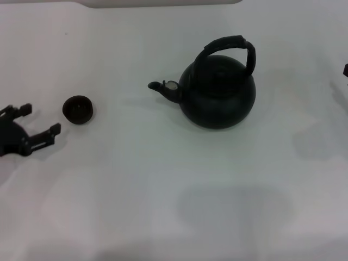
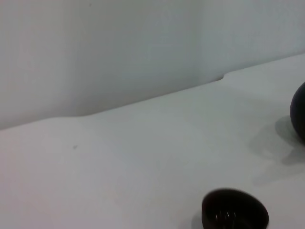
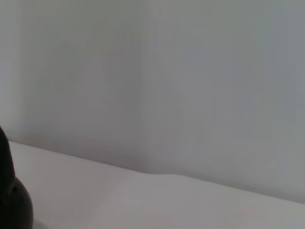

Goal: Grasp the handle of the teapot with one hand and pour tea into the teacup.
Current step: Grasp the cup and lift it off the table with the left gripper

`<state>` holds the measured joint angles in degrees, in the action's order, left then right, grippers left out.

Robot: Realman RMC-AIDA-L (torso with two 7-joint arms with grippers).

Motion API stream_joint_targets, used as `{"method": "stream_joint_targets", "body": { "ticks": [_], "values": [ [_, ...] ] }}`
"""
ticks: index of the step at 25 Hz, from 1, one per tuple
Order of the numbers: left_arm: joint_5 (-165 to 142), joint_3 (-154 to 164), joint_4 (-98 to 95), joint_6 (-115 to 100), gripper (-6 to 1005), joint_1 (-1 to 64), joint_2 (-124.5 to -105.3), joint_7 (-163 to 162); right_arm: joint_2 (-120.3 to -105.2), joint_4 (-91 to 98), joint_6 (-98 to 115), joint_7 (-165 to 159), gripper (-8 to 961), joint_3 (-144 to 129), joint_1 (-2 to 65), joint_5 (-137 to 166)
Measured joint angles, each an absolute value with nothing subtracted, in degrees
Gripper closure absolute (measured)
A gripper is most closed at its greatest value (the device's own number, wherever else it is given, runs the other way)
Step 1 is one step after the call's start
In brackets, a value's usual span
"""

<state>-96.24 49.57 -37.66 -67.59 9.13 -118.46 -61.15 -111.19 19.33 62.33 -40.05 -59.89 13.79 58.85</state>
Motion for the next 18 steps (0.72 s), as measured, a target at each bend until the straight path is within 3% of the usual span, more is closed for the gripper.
{"method": "stream_joint_targets", "body": {
  "ticks": [18],
  "values": [
    [-97.1,50.2,-34.4,-67.4,115,14.9,-118.47,-61.1,-111.53,20.0,62.7,-39.6,320,-59.9,14.7,59.0]
  ]
}}
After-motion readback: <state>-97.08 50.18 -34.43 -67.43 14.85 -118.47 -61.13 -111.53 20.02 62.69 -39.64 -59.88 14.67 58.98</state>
